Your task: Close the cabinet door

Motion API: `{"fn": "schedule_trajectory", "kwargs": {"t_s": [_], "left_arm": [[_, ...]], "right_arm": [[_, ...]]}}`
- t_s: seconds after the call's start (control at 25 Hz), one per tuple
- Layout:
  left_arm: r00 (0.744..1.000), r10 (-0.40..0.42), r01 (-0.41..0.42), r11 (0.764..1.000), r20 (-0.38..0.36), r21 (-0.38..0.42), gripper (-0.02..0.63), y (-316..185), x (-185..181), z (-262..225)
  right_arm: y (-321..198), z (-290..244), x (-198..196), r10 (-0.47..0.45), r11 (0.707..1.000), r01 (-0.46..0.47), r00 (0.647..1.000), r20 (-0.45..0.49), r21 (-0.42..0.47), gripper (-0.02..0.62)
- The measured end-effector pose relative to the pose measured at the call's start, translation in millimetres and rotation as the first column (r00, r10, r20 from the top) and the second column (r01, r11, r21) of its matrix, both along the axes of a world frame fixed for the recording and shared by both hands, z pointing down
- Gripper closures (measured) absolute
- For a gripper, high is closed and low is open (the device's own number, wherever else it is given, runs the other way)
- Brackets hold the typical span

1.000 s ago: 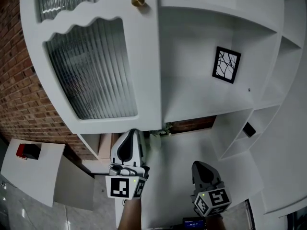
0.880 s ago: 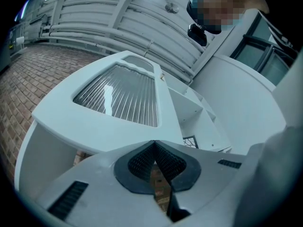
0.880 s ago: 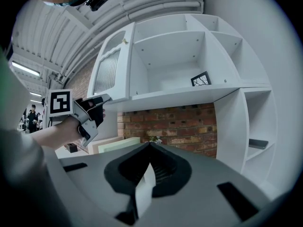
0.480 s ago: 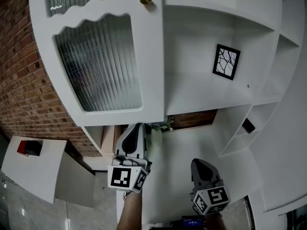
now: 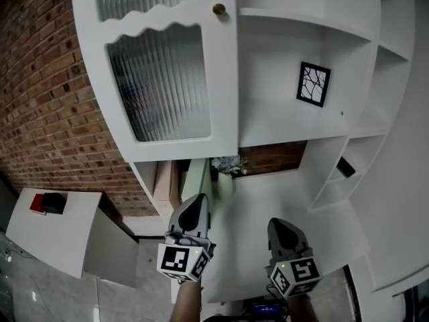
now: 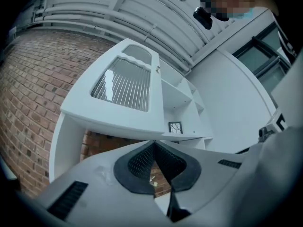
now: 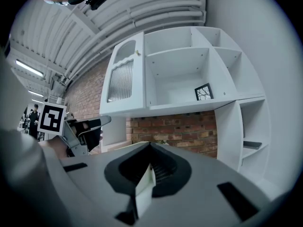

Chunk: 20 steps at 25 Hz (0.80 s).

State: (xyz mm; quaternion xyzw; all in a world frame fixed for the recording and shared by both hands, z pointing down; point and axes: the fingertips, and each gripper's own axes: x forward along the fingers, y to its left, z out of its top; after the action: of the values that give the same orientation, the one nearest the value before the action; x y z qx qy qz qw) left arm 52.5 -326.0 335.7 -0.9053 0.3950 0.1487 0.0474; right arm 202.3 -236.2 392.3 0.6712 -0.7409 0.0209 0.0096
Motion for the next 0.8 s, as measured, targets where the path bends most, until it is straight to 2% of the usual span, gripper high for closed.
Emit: {"fn": "schedule_trajectory", "kwargs": {"t_s": [0.36,0.56,0.8], "left_arm": [[0.998,0.055,-0.052,0.993,0.018,-0.109,0.594,50.1,-31.9,24.7],[0.999,0.049,-0.048,0.991,0.004,-0.123,0.594,63.3,-46.6,29.9],[0.999,0.016,-0.009,0.992,0.050,-0.123,0.594,64.2,-48.4,36.8]], "right_arm": [[26.3,5.9,-38.2,-0.011,1.000,0.010,0.999,0.033,0.018,0.595],[35.7,4.3,-55.0,-0.025,0.999,0.024,1.000,0.018,0.022,0.595],[37.9,0.1,-56.9,-0.021,0.999,0.021,1.000,-0.003,0.025,0.595]]}}
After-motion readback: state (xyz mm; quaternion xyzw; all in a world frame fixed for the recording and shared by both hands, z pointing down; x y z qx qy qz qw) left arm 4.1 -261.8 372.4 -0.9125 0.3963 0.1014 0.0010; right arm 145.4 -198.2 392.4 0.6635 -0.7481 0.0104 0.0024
